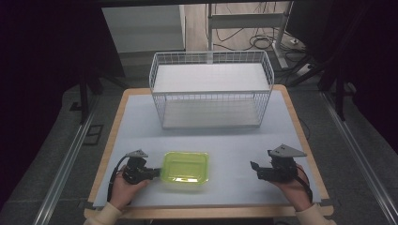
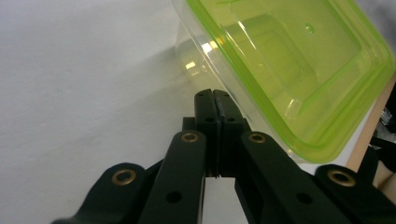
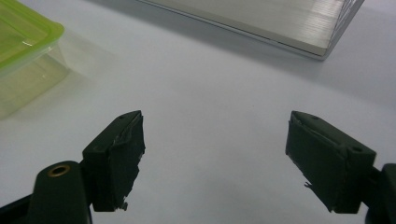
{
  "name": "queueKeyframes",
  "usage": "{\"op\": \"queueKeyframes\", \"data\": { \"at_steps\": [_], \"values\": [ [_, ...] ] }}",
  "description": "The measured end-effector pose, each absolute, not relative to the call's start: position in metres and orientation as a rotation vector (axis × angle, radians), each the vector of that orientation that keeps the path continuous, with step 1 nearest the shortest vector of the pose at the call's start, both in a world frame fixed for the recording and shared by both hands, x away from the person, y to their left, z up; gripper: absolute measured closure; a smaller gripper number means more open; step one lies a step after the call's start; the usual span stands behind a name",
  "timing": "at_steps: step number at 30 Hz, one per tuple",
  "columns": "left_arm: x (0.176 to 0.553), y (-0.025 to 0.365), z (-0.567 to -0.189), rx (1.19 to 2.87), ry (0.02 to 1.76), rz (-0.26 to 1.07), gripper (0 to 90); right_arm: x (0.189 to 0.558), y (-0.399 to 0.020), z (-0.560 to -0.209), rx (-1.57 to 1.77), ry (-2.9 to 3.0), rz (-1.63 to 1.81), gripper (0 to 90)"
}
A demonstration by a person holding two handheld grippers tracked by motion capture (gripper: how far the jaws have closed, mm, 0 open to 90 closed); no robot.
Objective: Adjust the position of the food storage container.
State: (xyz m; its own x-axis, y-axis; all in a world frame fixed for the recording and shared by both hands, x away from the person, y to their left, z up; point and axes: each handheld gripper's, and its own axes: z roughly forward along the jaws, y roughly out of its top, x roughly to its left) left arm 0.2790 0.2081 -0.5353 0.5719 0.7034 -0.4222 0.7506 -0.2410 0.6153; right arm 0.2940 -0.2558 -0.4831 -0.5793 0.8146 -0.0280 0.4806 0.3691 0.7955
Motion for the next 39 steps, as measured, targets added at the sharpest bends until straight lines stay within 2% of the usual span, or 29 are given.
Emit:
{"op": "queueKeyframes", "data": {
  "at_steps": [30, 39],
  "values": [
    [0.295, 0.148, -0.536, 2.033, 1.115, -0.135, 90.0, 0.295, -0.256, -0.483, 1.124, 2.218, 1.082, 19.9],
    [0.297, 0.142, -0.535, 2.037, 1.096, -0.149, 90.0, 0.294, -0.257, -0.482, 1.126, 2.214, 1.083, 19.9]
  ]
}}
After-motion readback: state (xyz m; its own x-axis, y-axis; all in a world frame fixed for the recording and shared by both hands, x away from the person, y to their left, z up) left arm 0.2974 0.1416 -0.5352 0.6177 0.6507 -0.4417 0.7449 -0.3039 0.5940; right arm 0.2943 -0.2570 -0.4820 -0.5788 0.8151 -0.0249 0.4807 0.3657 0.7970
